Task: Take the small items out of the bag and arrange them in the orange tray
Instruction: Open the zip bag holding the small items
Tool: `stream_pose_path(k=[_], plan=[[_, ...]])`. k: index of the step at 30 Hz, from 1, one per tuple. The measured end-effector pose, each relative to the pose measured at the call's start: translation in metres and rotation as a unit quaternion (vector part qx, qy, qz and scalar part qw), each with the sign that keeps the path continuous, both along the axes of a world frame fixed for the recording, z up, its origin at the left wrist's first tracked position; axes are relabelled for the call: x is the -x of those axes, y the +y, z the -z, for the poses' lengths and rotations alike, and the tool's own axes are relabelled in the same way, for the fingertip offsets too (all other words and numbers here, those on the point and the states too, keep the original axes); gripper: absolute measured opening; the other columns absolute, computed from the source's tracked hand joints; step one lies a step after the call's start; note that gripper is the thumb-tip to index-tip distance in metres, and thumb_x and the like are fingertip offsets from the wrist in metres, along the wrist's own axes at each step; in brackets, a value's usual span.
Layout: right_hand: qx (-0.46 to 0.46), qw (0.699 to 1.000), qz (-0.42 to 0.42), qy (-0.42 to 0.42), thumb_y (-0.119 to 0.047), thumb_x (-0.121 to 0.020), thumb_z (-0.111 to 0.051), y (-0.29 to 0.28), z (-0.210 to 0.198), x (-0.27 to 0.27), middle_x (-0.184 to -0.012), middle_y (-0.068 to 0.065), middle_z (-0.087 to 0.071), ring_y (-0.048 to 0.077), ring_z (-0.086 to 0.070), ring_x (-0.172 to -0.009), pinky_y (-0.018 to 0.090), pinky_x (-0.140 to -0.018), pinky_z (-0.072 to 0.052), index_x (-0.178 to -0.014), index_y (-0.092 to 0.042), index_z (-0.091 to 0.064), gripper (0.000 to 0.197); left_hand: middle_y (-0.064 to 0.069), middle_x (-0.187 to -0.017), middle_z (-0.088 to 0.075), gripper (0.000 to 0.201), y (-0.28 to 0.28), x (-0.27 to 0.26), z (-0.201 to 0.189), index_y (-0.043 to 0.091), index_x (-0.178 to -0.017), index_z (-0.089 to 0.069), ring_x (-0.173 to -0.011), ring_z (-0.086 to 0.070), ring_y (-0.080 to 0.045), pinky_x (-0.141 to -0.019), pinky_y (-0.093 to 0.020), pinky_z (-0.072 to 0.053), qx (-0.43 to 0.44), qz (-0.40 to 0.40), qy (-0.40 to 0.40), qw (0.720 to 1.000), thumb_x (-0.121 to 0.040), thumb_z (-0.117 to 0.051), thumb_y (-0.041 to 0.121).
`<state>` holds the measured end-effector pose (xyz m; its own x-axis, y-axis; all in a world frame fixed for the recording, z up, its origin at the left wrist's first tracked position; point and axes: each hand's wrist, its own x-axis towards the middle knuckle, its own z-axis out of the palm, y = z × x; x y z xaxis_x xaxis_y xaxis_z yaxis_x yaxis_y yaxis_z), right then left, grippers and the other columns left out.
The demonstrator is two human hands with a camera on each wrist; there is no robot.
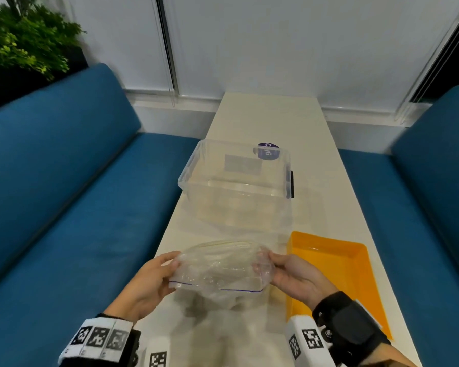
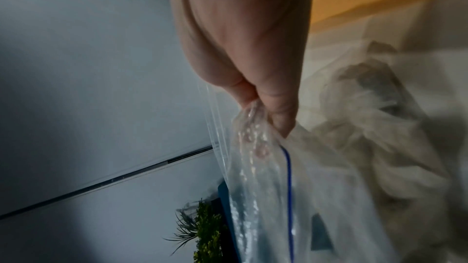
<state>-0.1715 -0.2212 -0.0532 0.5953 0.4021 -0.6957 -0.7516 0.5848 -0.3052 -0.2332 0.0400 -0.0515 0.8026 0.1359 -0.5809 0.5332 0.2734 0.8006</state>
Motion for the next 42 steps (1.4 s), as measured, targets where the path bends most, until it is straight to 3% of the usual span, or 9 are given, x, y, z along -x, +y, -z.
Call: stream_pose_path(k=[4,8,11,15,19,26,32,37,42], plan=[[-0.087,0.995,0.044,0.013,0.026,-0.067,-0.060,-0.001,0.011,-0.004,-0.057,0.005,-0.040,0.015,-0.042,-0.040,0.024,-0.035,-0.046,-0.087,-0.006,-0.043,0.041,-0.009,-0.082,-0.065,0.021,0.006,-0.003,-0.004,0.002,-0.113,-0.052,-0.060,-0.067,-0.017,-0.054,-0.027,-0.058,0.186,-0.111,0.028,0.976,-0.095,-0.039,0.001],[-0.062,0.998,0.008,-0.015,-0.007,-0.090,-0.045,-0.002,0.003,0.001,-0.058,0.004,-0.035,0.011,-0.029,-0.032,0.020,-0.031,-0.032,-0.090,-0.005,-0.048,0.004,-0.020,-0.085,-0.065,0.035,0.007,-0.003,-0.011,-0.015,-0.107,-0.055,-0.067,-0.068,-0.027,-0.060,-0.036,-0.059,0.231,-0.106,0.027,0.967,-0.078,-0.038,-0.003],[0.060,0.986,-0.056,-0.142,-0.012,-0.087,-0.059,-0.003,-0.004,0.009,-0.064,0.002,-0.043,0.011,-0.030,-0.040,0.021,-0.037,-0.033,-0.083,-0.014,-0.054,0.007,-0.016,-0.076,-0.061,0.015,0.002,-0.002,-0.021,0.002,-0.083,-0.053,-0.064,-0.065,-0.027,-0.060,-0.037,-0.056,0.229,-0.097,0.008,0.968,-0.074,-0.041,0.004],[0.310,0.850,-0.225,-0.361,-0.015,-0.085,-0.067,-0.002,-0.009,0.017,-0.077,-0.004,-0.044,0.011,-0.042,-0.063,0.020,-0.059,-0.037,-0.079,-0.019,-0.046,0.022,-0.012,-0.087,-0.061,0.020,-0.005,0.000,-0.024,0.005,-0.100,-0.052,-0.069,-0.063,-0.022,-0.064,-0.032,-0.047,0.024,-0.020,0.004,0.999,-0.084,-0.061,0.013],[0.499,0.666,-0.323,-0.450,-0.033,-0.088,-0.062,0.012,-0.004,0.022,-0.123,-0.006,-0.038,0.012,-0.039,-0.121,0.020,-0.096,-0.034,-0.083,-0.040,-0.057,0.009,0.002,-0.105,-0.052,0.054,-0.019,0.002,-0.013,0.022,-0.120,-0.036,-0.090,-0.053,-0.016,-0.066,-0.024,-0.043,-0.291,0.071,0.007,0.954,-0.080,-0.072,0.028],[0.649,0.517,-0.330,-0.450,-0.051,-0.091,-0.049,0.041,-0.003,0.029,-0.144,0.002,-0.040,0.019,-0.039,-0.130,0.028,-0.099,-0.035,-0.112,-0.023,-0.063,0.037,-0.009,-0.110,-0.045,0.057,-0.034,0.000,-0.008,0.017,-0.127,-0.030,-0.069,-0.049,-0.009,-0.049,-0.015,-0.038,-0.363,0.122,-0.022,0.924,-0.081,-0.059,0.000],[0.668,0.515,-0.325,-0.428,-0.018,-0.087,-0.058,0.039,0.008,0.015,-0.133,0.005,-0.041,0.021,-0.046,-0.118,0.025,-0.094,-0.042,-0.134,-0.014,-0.037,0.052,0.002,-0.103,-0.036,0.054,-0.030,0.010,-0.022,0.034,-0.107,-0.027,-0.078,-0.046,-0.010,-0.053,-0.011,-0.042,-0.237,0.197,-0.123,0.943,-0.083,-0.043,-0.012],[0.647,0.574,-0.295,-0.406,-0.005,-0.078,-0.058,0.023,0.004,0.007,-0.130,0.007,-0.045,0.024,-0.047,-0.118,0.027,-0.089,-0.043,-0.139,-0.020,-0.028,0.069,0.017,-0.113,-0.038,0.056,-0.011,0.013,-0.012,0.037,-0.062,-0.060,-0.102,-0.043,-0.009,-0.069,-0.010,-0.039,-0.371,0.243,-0.150,0.884,-0.085,-0.038,-0.009],[0.627,0.557,-0.350,-0.417,-0.015,-0.080,-0.057,0.021,0.003,0.013,-0.128,0.007,-0.032,0.025,-0.039,-0.116,0.026,-0.087,-0.043,-0.144,-0.026,-0.016,0.077,0.008,-0.105,-0.039,0.041,-0.005,0.012,-0.003,0.038,-0.118,-0.057,-0.074,-0.050,-0.010,-0.060,-0.016,-0.040,-0.520,0.199,-0.113,0.823,-0.088,-0.047,0.011]])
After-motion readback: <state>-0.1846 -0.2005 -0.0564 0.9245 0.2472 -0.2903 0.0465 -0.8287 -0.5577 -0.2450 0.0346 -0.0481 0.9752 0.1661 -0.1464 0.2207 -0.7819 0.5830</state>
